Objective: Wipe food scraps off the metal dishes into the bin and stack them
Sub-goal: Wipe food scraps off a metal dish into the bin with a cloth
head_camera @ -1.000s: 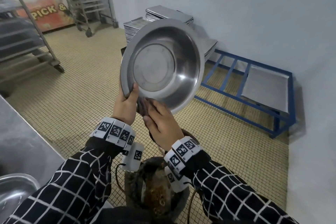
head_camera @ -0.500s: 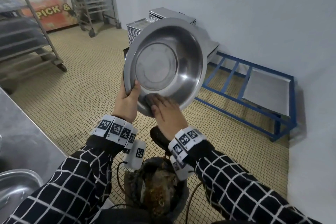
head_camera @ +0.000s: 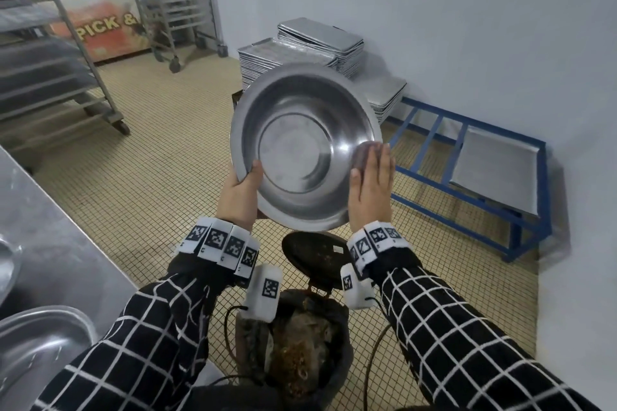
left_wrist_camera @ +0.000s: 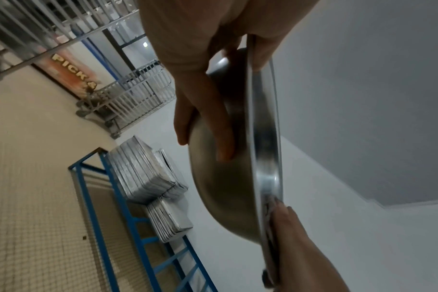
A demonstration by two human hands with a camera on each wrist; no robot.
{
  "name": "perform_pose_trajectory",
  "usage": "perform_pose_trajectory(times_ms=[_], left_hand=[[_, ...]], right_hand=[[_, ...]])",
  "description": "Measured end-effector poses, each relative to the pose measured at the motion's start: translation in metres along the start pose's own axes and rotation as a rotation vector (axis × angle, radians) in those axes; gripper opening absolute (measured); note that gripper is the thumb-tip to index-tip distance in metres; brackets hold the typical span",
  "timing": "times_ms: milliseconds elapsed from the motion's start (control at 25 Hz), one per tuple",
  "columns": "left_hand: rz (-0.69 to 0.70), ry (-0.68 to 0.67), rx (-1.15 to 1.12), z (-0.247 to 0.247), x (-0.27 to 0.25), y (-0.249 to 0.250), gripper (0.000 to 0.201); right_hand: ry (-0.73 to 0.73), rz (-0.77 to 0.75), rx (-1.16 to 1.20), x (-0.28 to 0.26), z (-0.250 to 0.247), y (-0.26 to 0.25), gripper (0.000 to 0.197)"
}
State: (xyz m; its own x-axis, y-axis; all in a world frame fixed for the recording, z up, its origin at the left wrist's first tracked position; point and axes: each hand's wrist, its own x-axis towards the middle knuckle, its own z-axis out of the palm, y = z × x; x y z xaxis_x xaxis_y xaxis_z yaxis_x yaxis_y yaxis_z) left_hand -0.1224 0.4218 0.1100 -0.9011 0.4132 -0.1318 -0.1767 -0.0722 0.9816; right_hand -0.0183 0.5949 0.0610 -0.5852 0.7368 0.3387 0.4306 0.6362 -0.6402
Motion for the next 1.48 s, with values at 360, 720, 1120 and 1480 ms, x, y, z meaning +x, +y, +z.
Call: perform_pose_trajectory(times_ms=[360, 720, 1120, 1480], left_hand=[[-0.105, 0.016, 0.093, -0.024, -0.002, -0.006, 0.018], [0.091, -0.017, 0.063, -0.004, -0.020, -0.029, 0.073], [0.184, 0.159, 0.192, -0.026, -0.006, -0.017, 0.057], [0.288, 0.030, 0.280, -0.023, -0.011, 0.003, 0.026]], right_hand=[[0.060, 0.256, 0.226, 0.018, -0.026, 0.000, 0.036], [0.296, 0.402, 0.544, -0.017, -0.011, -0.026, 0.019], [0.089, 0.167, 0.332, -0.041, -0.012, -0.031, 0.015], [-0.522, -0.530, -0.007, -0.057, 0.022, -0.062, 0.050]])
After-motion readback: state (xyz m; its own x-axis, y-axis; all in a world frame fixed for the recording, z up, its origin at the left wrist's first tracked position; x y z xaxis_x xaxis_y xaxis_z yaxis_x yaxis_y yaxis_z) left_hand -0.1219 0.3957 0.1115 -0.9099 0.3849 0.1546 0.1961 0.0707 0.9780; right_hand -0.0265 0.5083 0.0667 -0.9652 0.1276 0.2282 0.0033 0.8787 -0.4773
